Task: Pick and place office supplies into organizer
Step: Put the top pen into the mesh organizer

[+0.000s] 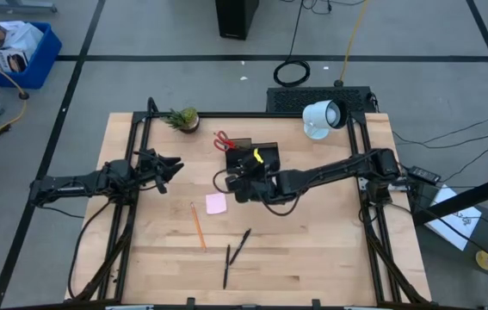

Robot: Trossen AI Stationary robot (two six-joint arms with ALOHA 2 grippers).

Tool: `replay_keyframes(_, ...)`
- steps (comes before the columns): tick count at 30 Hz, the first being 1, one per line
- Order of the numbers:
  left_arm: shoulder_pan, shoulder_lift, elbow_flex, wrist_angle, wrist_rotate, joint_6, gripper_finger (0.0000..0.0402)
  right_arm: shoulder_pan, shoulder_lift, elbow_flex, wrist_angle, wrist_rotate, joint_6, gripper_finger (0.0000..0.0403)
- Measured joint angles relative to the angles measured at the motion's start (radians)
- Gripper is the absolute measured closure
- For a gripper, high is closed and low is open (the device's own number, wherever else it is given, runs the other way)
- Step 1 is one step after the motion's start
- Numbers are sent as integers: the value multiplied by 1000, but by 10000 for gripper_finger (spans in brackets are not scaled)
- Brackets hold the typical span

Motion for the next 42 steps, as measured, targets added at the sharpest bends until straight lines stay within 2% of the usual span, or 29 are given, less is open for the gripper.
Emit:
replay_keyframes(9,0,0,0,0,0,0,254,8,0,0,-35,-61,4,395)
replay_keyframes(13,0,0,0,0,0,0,254,29,0,0,-69,-62,-76,397)
replay_keyframes(16,0,0,0,0,0,0,254,51,-1,-22,-73,-61,-74,400)
replay_keyframes(18,0,0,0,0,0,0,254,67,-2,-50,-79,-88,-50,402)
replay_keyframes(20,0,0,0,0,0,0,254,81,0,-67,-79,-118,-121,402)
replay_keyframes(23,0,0,0,0,0,0,254,102,-1,-72,-83,-219,-269,402)
replay_keyframes(28,0,0,0,0,0,0,254,171,-9,-73,30,-604,-670,401)
replay_keyframes(30,0,0,0,0,0,0,254,202,-10,-73,34,-719,-731,402)
replay_keyframes(32,0,0,0,0,0,0,254,229,-10,-73,29,-744,-719,402)
replay_keyframes(36,0,0,0,0,0,0,254,275,-10,-73,57,-711,-641,399)
replay_keyframes(42,0,0,0,0,0,0,254,294,-11,-73,-23,-783,-915,399)
